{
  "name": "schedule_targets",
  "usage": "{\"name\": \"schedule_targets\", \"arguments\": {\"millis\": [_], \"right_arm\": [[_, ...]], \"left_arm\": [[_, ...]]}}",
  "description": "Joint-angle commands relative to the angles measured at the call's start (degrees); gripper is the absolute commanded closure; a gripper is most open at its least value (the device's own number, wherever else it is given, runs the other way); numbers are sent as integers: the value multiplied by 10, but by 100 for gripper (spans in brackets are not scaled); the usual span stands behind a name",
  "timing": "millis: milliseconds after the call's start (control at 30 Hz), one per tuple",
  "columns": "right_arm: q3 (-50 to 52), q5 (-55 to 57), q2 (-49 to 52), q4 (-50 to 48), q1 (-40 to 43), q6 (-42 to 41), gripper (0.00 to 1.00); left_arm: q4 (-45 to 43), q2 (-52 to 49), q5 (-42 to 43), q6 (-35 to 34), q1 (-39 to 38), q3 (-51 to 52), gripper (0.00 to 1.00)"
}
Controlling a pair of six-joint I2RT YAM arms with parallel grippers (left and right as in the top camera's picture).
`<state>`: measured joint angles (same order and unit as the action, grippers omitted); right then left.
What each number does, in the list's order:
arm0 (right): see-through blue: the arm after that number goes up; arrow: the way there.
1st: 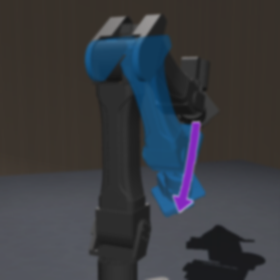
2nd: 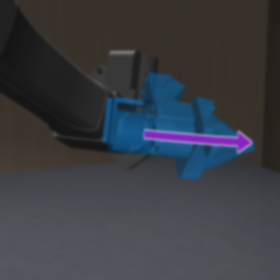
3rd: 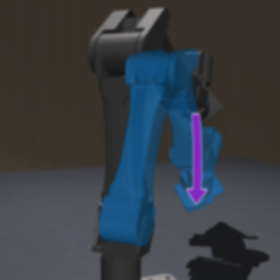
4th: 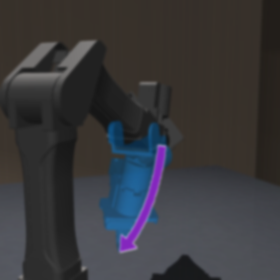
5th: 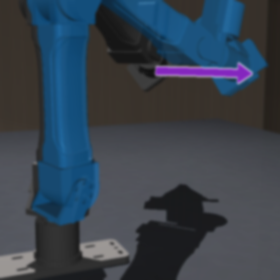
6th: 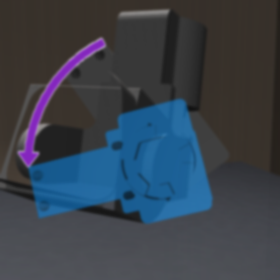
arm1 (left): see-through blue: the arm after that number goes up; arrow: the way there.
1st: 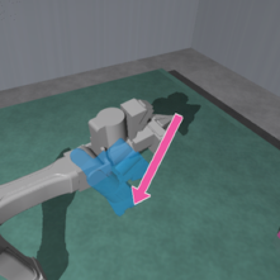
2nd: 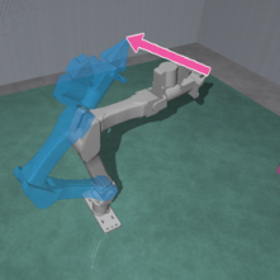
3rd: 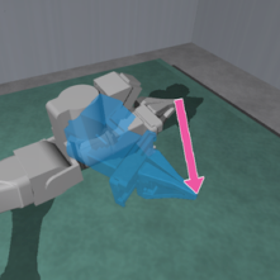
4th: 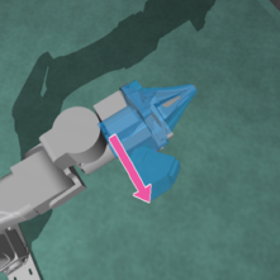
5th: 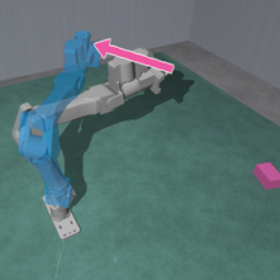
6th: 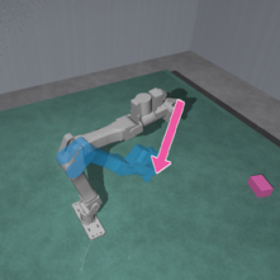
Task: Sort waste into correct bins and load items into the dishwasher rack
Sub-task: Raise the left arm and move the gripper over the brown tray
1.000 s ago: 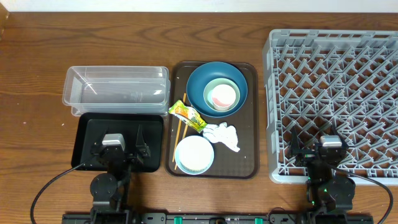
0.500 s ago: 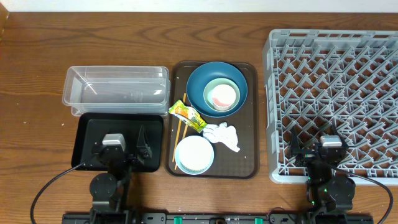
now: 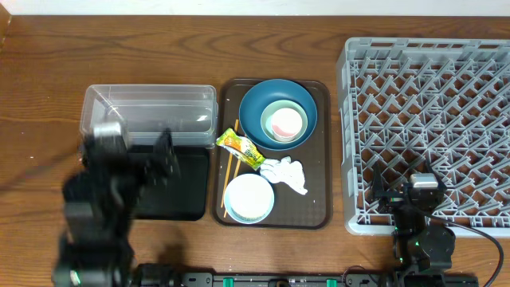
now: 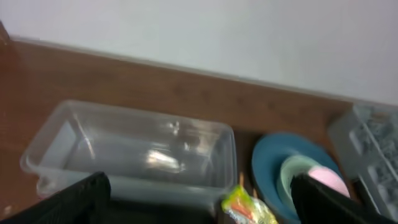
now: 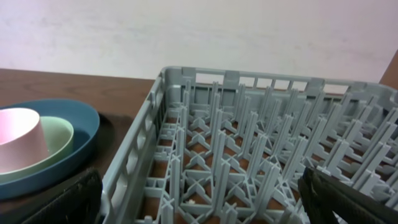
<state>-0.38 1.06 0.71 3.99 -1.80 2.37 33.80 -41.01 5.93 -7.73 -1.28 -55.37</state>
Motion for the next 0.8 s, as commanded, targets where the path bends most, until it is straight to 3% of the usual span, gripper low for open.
{"name": "schedule_targets", "arguments": {"millis": [0, 167, 300, 400, 433, 467, 567, 767], "right_arm": [[1, 2, -2, 3, 0, 7, 1], [1, 2, -2, 3, 0, 7, 1], [1, 2, -2, 3, 0, 7, 1], [1, 2, -2, 3, 0, 7, 1], [1, 2, -2, 3, 0, 7, 1], [1, 2, -2, 3, 0, 7, 1], [1, 2, -2, 3, 0, 7, 1], [1, 2, -2, 3, 0, 7, 1]], "left_arm": [[88, -150, 42, -5, 2, -147, 5], [301, -364, 56, -5, 2, -367, 5], [332, -452, 72, -5, 2, -415, 4], [330, -490, 147, 19, 2, -415, 1], [332, -499, 162, 19, 2, -415, 3], [335, -507, 171, 19, 0, -415, 17], [344, -521, 158, 15, -19, -414, 39], [331, -525, 47, -1, -87, -414, 43]]}}
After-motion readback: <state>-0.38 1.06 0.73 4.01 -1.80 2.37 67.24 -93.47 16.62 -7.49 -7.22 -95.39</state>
